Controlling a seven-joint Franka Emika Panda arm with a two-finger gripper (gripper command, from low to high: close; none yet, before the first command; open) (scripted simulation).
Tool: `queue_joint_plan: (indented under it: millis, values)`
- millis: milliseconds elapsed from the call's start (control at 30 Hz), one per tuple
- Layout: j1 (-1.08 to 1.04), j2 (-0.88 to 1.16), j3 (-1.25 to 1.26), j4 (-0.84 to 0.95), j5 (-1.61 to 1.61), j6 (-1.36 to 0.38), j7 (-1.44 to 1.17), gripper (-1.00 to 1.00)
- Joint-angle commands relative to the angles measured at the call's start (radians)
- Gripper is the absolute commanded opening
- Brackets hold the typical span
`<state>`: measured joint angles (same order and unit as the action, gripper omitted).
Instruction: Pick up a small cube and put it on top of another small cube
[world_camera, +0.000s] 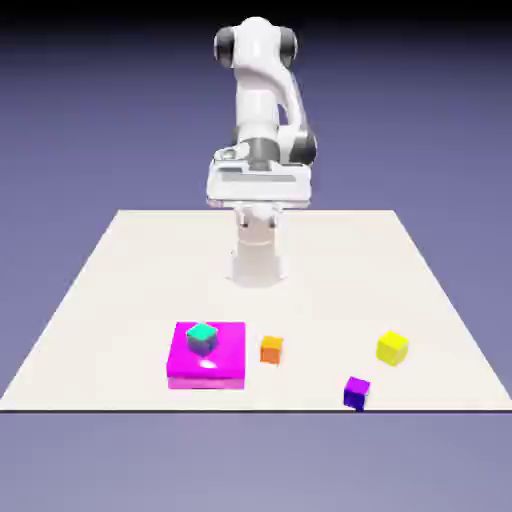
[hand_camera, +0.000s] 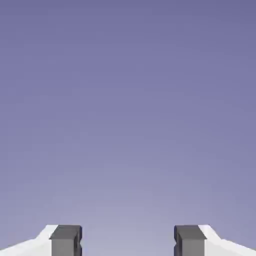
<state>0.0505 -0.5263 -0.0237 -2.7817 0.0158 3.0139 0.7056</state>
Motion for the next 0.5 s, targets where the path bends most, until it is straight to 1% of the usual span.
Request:
queue_joint_plan:
  millis: [0, 467]
  values:
    - [0.032, 0.036, -0.020, 0.023, 0.013, -0.019, -0.029, 0.00]
    - [0.479, 0.544, -0.295, 0.352, 0.197, -0.287, -0.440, 0.00]
